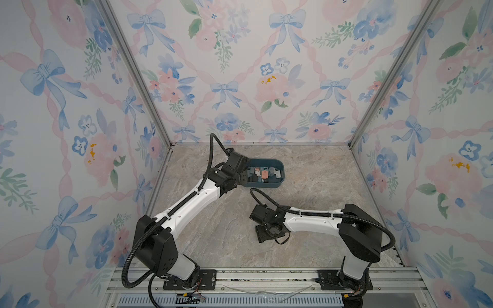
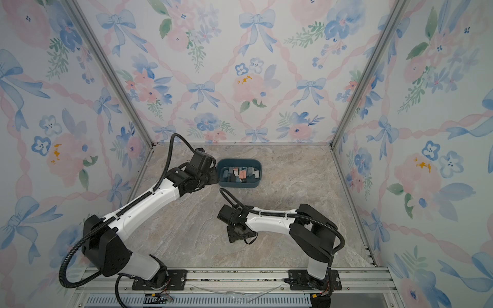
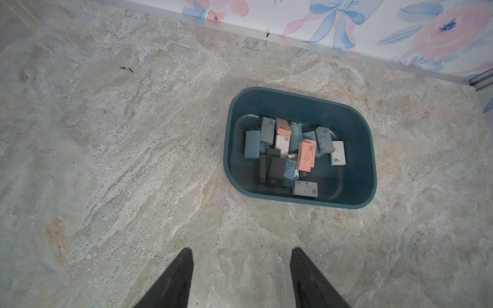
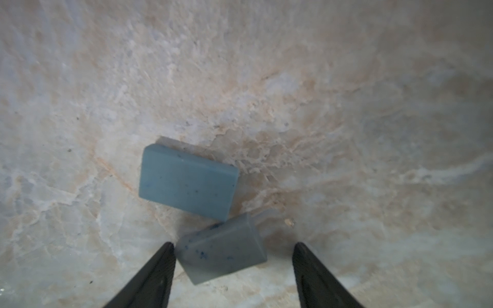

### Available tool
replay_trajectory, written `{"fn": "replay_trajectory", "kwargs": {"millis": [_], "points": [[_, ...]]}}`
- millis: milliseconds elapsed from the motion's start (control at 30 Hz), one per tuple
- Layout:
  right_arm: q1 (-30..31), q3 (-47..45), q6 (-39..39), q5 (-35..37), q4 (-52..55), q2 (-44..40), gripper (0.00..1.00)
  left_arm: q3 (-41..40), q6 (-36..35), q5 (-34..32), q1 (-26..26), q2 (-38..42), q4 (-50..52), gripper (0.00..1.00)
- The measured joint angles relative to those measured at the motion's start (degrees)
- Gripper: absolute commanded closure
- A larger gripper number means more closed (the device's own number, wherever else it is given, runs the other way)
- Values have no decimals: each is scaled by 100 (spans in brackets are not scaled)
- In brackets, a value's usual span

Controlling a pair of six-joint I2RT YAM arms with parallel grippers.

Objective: Put the eraser in the storage box
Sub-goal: Pick up the eraser from the center of the board.

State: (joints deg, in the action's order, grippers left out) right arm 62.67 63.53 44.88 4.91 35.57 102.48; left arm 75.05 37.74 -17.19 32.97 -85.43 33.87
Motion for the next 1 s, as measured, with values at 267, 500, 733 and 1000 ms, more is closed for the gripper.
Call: {"fn": "replay_trajectory", "kwargs": {"millis": [267, 500, 733, 1000], "points": [[-4, 0, 13, 247, 221, 15, 43, -37, 0, -48, 0, 0, -4, 39], [-4, 13, -101, 267, 293, 46, 31, -70, 4, -63, 0, 33, -4, 39], [-22, 55, -376, 286, 348, 68, 30, -127, 42, -92, 0, 63, -2, 39], [-98, 55, -1082, 243, 326, 68, 38, -256, 44, -109, 0, 205, -2, 39]]}}
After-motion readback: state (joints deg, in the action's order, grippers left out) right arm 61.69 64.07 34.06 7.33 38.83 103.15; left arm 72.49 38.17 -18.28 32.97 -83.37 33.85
